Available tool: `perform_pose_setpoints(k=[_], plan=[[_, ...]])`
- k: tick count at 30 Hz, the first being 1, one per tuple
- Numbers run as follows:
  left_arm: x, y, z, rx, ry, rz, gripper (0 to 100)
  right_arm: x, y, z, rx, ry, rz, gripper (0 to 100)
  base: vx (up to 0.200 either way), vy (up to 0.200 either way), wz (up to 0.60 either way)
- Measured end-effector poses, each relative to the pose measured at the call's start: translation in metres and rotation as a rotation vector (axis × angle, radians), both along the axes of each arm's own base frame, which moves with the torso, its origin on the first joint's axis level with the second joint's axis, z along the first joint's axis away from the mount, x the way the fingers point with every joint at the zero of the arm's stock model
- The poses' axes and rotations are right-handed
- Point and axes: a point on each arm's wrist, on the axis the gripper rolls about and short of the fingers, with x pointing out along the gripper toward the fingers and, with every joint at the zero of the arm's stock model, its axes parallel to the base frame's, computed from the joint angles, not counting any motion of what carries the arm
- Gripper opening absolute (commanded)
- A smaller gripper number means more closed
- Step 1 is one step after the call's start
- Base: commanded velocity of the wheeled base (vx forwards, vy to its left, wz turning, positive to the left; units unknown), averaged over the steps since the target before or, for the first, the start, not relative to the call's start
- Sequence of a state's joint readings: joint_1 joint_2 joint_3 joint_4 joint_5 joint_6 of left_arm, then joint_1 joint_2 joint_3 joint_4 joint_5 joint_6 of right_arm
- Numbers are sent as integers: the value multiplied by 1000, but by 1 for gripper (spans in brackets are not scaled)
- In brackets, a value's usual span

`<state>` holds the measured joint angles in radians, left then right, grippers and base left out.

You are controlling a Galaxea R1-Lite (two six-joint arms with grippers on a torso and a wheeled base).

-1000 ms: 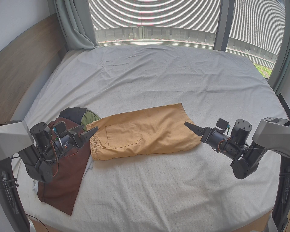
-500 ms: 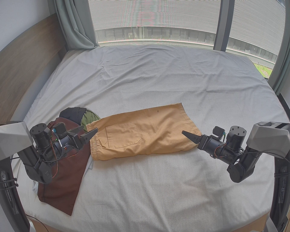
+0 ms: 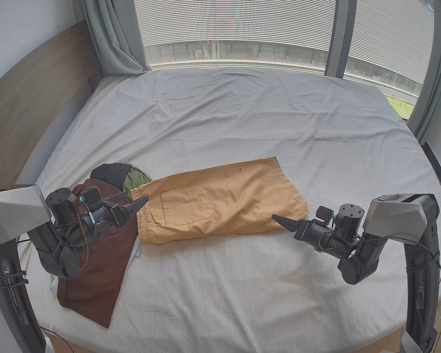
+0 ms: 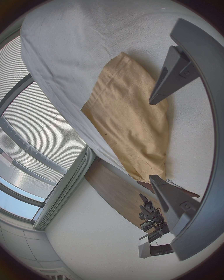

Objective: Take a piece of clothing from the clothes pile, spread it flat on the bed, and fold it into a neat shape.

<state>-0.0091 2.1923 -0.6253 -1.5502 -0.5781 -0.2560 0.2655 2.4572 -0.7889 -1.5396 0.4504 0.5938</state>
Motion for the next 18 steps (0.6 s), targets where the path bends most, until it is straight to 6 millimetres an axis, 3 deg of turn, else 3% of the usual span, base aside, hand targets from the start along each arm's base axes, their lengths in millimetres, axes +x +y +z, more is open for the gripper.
perform_pose_setpoints(k=[18], plan=[[1,2,-2,-2,4,6,100,1,9,-34,-16,68,19,100,0,0,0]])
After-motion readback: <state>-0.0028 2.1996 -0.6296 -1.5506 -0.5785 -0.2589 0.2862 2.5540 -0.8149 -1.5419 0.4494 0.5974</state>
